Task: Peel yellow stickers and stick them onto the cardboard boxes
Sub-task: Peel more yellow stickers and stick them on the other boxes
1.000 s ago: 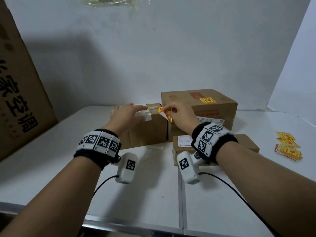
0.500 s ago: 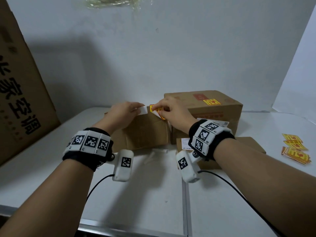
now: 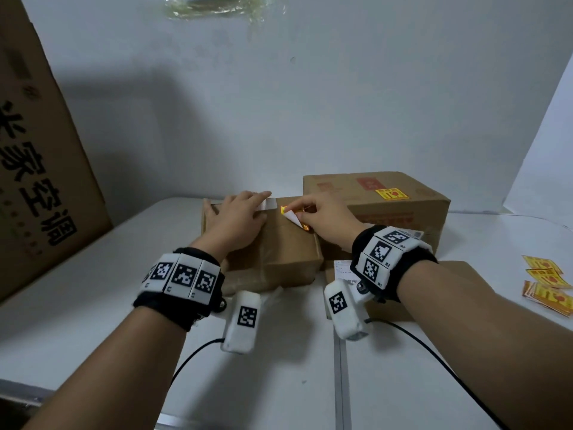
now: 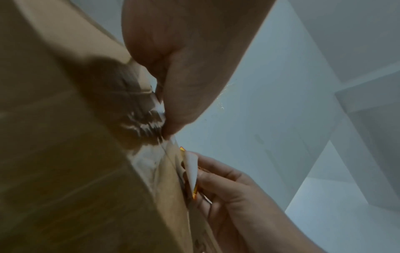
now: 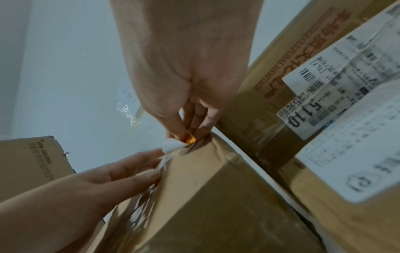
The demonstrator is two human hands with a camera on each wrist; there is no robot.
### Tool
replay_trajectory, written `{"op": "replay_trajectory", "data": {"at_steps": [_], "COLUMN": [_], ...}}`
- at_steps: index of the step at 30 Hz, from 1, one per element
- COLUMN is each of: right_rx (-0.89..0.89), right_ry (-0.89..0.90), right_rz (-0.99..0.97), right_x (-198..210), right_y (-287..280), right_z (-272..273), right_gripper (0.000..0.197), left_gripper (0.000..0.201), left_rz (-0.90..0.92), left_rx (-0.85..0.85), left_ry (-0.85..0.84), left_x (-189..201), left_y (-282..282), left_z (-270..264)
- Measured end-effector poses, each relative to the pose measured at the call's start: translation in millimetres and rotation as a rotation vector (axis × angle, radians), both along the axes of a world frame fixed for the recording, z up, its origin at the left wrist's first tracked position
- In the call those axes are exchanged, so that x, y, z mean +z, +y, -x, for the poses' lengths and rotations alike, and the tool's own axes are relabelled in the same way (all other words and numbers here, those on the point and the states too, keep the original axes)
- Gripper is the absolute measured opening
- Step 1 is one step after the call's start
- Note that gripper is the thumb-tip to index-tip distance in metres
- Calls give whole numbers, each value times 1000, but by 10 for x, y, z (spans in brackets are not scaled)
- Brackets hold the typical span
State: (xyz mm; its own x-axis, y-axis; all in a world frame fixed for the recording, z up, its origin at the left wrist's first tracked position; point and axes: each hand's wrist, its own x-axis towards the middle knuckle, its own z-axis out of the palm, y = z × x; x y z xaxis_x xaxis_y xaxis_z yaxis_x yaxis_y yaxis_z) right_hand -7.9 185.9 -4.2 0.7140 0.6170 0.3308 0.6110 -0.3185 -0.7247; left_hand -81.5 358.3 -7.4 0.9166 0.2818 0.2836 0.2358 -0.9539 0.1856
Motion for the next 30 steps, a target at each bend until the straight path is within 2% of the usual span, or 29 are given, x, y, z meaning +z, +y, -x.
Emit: {"op": "replay_trajectory", "data": {"at_steps": [4, 8, 11, 18, 25, 30], "right_rx": [4, 30, 22, 37, 46, -9], "right_ry": [-27, -101, -113, -77, -76, -85], "right_rz": [-7, 36, 43, -44, -81, -89], "right_x": [-17, -5, -9, -79, -111, -157], "right_y": [5, 48, 53, 46, 56, 52], "right_z": [-11, 13, 21, 24, 40, 41], "right_gripper": [27, 29, 28, 27, 25, 26], "left_gripper": [66, 68, 63, 36, 36, 30], "left_rz": [28, 25, 20, 2, 23, 53], "left_rx": [-23, -54, -69, -136, -190, -234], "left_ry": [-7, -119, -182, -280, -441, -466], "left_x": [-138, -214, -253, -287, -339, -356], "left_y": [-69, -73, -71, -110, -79, -76], "left_z": [87, 121, 138, 205, 228, 230]}}
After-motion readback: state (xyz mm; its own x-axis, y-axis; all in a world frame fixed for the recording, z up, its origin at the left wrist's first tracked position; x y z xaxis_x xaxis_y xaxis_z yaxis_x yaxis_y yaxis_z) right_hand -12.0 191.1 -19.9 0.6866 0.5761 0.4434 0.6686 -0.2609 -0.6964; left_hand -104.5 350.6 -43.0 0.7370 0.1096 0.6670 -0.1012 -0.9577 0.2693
